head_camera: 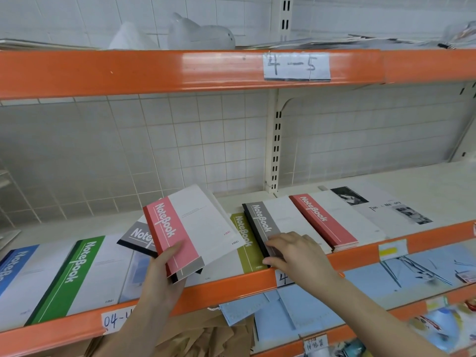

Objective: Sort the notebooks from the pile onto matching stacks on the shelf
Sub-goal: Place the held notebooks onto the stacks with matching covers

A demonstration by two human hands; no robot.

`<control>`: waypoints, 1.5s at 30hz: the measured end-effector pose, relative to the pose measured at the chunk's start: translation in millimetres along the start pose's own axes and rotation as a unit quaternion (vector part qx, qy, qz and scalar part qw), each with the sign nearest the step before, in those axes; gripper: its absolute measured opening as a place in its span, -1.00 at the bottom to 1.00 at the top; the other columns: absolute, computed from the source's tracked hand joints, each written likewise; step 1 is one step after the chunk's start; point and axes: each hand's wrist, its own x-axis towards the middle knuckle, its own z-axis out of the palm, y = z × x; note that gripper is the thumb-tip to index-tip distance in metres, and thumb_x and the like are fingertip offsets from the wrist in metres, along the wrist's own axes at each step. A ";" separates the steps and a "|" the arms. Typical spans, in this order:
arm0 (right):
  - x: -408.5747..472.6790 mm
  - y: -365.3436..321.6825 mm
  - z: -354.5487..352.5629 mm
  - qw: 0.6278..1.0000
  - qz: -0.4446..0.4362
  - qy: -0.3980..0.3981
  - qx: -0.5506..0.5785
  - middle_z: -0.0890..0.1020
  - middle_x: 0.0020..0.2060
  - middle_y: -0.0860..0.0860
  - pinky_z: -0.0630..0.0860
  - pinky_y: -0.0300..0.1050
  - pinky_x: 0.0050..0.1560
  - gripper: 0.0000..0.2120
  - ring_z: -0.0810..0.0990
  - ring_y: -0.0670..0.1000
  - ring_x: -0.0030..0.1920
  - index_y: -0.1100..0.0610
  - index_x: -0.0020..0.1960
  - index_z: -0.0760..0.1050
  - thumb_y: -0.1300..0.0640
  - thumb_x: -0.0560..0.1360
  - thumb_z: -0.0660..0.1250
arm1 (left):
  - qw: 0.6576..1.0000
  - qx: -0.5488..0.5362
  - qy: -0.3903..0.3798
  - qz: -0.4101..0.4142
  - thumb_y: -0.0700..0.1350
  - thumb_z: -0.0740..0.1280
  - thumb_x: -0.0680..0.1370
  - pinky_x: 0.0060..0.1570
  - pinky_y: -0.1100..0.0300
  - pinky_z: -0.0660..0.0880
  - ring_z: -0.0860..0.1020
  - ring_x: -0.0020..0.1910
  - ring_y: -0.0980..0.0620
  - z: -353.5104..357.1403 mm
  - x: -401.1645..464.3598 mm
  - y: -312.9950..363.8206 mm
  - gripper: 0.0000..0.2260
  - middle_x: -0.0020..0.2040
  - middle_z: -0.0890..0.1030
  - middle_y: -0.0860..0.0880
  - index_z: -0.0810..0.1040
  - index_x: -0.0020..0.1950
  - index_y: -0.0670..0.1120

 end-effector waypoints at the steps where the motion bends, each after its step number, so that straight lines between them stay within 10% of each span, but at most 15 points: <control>1: -0.8 0.0 2.2 1.000 -0.002 0.010 0.002 0.54 0.24 -0.12 0.40 -0.07 0.16 -0.52 0.50 -0.03 0.23 0.00 0.28 0.49 -0.26 0.51 0.17 | 1.000 0.002 0.000 -0.001 -0.18 0.32 0.52 -0.09 0.04 0.51 0.57 0.10 -0.08 -0.4 0.3 0.0 -0.75 0.09 0.60 -0.06 0.45 0.14 0.08; 8: -3.8 2.5 7.1 1.000 0.002 0.027 0.010 0.53 0.18 -0.15 0.41 -0.06 0.14 -0.37 0.50 -0.06 0.18 -0.02 0.24 0.48 -0.31 0.42 -0.11 | 1.000 0.016 -0.003 0.005 -0.19 0.31 0.53 -0.07 0.04 0.51 0.57 0.08 -0.06 -1.7 -0.6 -0.7 -0.76 0.08 0.60 -0.05 0.44 0.13 0.09; 21: -7.0 6.2 2.5 0.995 0.012 0.003 0.100 0.47 0.25 -0.16 0.33 -0.13 0.25 -0.51 0.42 -0.10 0.27 -0.02 0.35 0.37 -0.24 0.55 0.03 | 0.998 0.046 -0.041 0.018 -0.21 0.34 0.45 -0.20 0.01 0.53 0.58 0.08 -0.12 6.9 -5.7 0.3 -0.55 0.16 0.60 -0.10 0.40 0.32 -0.01; 25: -4.5 0.4 -21.4 0.906 0.114 -0.009 0.407 0.49 0.15 -0.18 0.35 -0.45 0.05 -0.60 0.46 -0.14 0.24 0.01 0.36 0.34 -0.13 0.59 0.10 | 0.994 0.085 -0.063 0.030 -0.20 0.38 0.40 -0.18 -0.04 0.54 0.64 0.00 -0.12 29.2 -17.2 -4.3 -0.58 0.06 0.67 -0.08 0.46 0.25 -0.03; 29: -0.3 -6.3 -26.4 0.839 0.138 -0.046 0.524 0.53 0.09 -0.13 0.57 -0.21 -0.10 -0.52 0.57 -0.12 0.05 -0.02 0.31 0.26 -0.14 0.49 0.31 | 0.988 0.113 -0.086 0.059 -0.10 0.38 0.42 -0.13 -0.12 0.58 0.64 0.03 -0.15 61.7 -29.1 -16.5 -0.59 0.07 0.67 -0.09 0.48 0.27 -0.04; 34: -4.7 7.6 -28.2 0.809 0.190 0.016 0.556 0.62 0.01 -0.11 0.57 -0.20 -0.02 -0.61 0.61 -0.16 0.00 0.03 0.28 0.38 0.12 0.48 0.39 | 0.992 0.095 -0.080 0.000 0.18 0.22 0.52 0.15 -0.38 0.42 0.59 0.14 -0.20 79.9 -29.3 -30.1 -0.55 0.14 0.65 -0.08 0.44 0.35 0.03; 41: -19.6 44.3 -40.4 0.798 0.259 0.090 0.537 0.62 -0.15 -0.03 0.43 -0.26 -0.29 -0.92 0.60 -0.09 -0.18 0.10 0.00 0.46 0.13 0.54 0.32 | 0.988 0.084 -0.124 -0.019 0.05 0.25 0.52 -0.05 0.01 0.55 0.64 0.09 -0.03 106.3 -35.7 -51.9 -0.61 0.12 0.66 -0.04 0.46 0.34 0.01; 45: -25.5 66.1 -44.5 0.788 0.273 0.123 0.538 0.46 -0.39 -0.04 0.31 -0.23 -0.36 -0.78 0.42 -0.07 -0.37 0.18 -0.22 0.43 0.13 0.58 0.25 | 0.974 0.100 -0.200 -0.027 -0.05 0.27 0.52 -0.04 0.05 0.61 0.61 0.14 -0.03 124.7 -39.7 -63.5 -0.61 0.18 0.63 -0.03 0.42 0.36 0.01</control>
